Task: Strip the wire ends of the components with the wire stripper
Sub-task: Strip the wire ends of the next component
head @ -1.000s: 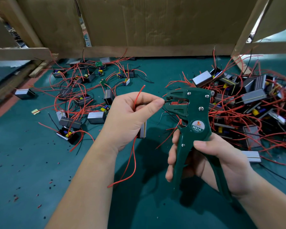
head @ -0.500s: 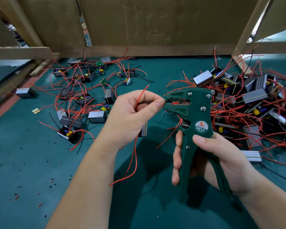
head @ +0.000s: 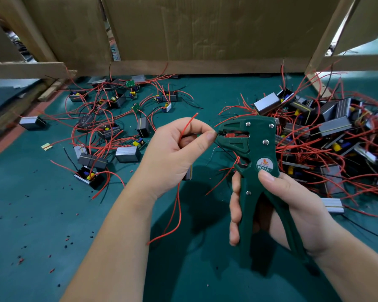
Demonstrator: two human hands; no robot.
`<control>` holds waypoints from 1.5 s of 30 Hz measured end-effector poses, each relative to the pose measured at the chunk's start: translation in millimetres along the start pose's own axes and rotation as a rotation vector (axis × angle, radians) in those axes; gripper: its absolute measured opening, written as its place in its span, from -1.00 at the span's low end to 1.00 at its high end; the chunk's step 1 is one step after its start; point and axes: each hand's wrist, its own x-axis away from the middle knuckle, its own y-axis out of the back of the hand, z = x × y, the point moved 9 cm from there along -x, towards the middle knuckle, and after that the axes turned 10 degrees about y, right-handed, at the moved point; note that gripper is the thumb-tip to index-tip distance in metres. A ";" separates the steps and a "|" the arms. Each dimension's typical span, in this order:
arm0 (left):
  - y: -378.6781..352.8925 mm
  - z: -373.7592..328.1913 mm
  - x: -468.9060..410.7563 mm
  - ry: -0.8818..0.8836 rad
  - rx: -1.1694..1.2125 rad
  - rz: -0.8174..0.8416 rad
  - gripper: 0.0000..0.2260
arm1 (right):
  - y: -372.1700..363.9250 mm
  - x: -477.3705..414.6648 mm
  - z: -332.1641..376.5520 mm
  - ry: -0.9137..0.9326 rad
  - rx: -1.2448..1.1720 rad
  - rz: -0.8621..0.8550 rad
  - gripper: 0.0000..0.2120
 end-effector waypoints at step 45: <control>-18.2 29.9 -10.4 0.335 0.706 0.044 -0.69 | -24.5 -3.7 -22.0 -0.157 -0.221 0.113 -0.36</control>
